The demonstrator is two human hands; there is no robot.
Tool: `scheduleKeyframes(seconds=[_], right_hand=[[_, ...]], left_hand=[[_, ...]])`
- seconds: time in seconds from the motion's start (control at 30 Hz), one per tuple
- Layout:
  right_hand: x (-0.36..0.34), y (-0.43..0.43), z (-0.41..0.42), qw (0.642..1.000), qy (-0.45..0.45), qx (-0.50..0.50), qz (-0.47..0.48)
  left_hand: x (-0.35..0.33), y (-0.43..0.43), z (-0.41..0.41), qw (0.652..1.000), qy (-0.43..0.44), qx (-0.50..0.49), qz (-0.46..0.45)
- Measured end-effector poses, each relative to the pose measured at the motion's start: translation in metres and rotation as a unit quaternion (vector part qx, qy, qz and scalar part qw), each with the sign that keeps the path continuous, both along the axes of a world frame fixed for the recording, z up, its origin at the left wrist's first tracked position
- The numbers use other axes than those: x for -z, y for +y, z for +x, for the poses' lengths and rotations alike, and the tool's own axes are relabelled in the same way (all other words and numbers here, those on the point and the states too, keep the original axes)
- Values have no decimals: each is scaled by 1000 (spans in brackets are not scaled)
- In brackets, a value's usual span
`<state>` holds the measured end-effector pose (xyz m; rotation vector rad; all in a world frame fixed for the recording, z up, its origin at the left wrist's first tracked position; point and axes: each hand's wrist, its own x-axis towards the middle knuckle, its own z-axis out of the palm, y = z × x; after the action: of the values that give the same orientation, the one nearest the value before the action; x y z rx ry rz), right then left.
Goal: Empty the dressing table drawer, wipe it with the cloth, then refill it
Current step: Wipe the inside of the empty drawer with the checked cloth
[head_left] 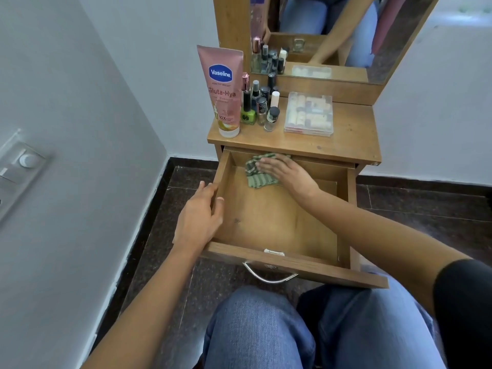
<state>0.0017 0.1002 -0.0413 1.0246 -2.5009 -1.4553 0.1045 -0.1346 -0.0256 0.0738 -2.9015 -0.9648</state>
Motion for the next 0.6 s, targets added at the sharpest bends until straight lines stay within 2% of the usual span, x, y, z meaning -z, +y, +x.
scheduleKeyframes(seconds=[0.17,0.43,0.6], right_hand=[[-4,42,18,994,-31,78,-67],[-7,74,48,966,-46,249,-55],[2,62,47,962,-74,248,-91]], left_hand=[[-2,3,1,1000,-6,-2,5],[-5,5,5,1000,-12,-5,19],[-6,5,8,999,-3,-11,32]])
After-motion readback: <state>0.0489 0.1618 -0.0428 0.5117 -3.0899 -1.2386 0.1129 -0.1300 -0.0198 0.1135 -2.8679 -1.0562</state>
